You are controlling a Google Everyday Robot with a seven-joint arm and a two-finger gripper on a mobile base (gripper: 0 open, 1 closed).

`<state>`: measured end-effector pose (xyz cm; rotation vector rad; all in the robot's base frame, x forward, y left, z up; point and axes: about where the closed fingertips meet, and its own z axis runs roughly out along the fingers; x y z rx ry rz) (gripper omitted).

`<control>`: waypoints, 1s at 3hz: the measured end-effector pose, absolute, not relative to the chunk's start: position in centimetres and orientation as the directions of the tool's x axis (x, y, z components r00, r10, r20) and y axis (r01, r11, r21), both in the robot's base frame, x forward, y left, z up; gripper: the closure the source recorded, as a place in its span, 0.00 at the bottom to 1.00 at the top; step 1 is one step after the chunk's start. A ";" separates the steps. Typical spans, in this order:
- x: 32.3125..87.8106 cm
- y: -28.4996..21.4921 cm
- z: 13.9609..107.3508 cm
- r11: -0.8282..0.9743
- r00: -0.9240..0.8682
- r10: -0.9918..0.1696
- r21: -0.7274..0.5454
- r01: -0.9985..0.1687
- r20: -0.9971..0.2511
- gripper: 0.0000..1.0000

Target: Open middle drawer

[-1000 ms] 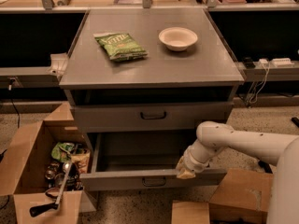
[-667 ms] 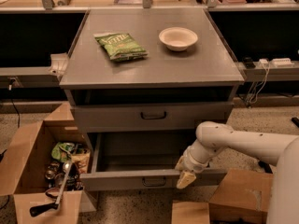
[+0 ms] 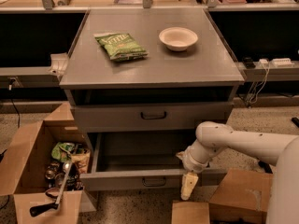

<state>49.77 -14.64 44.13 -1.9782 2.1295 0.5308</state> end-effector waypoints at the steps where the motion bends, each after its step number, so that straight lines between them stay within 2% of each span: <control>1: 47.3 -14.4 43.3 0.008 -0.070 -0.923 0.163 -0.987 -0.377 0.16; 2: 44.2 -14.6 42.8 -0.031 -0.045 -0.923 0.190 -0.981 -0.383 0.40; 3: 44.6 -14.6 42.9 -0.031 -0.045 -0.923 0.190 -0.981 -0.383 0.63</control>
Offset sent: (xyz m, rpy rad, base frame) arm -0.0946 -0.0041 -0.0163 0.0233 0.0883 0.1230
